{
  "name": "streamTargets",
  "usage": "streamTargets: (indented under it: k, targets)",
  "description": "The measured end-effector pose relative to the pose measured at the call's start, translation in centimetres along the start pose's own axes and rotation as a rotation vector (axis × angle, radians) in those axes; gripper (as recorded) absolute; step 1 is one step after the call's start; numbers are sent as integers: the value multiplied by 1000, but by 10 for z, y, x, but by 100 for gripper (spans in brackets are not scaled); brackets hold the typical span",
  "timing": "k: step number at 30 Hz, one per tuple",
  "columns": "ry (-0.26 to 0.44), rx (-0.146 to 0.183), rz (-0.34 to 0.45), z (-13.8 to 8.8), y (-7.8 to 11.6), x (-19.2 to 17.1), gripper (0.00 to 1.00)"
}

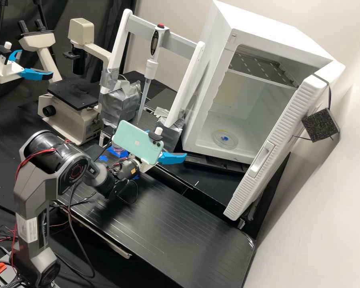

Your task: Close the door

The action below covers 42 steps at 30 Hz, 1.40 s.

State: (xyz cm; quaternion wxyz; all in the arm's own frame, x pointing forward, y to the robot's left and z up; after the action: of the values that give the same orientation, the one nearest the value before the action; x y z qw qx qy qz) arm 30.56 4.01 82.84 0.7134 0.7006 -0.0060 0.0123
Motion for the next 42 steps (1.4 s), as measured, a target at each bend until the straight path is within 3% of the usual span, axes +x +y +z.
streamTargets:
  k: [12, 14, 20, 26, 33, 37, 42]
  targets:
    - [-3, -2, 17, 5, 3, -8, 100]
    - [9, 3, 45, 9, 11, -18, 100]
    - [88, 62, 205, 20, 49, -57, 100]
    - [87, 92, 361, 34, 89, -88, 100]
    - [2, 90, 549, 55, 128, -119, 100]
    - [-31, 87, 570, 67, 138, -114, 100]
    - [-70, 52, 561, 86, 149, -92, 100]
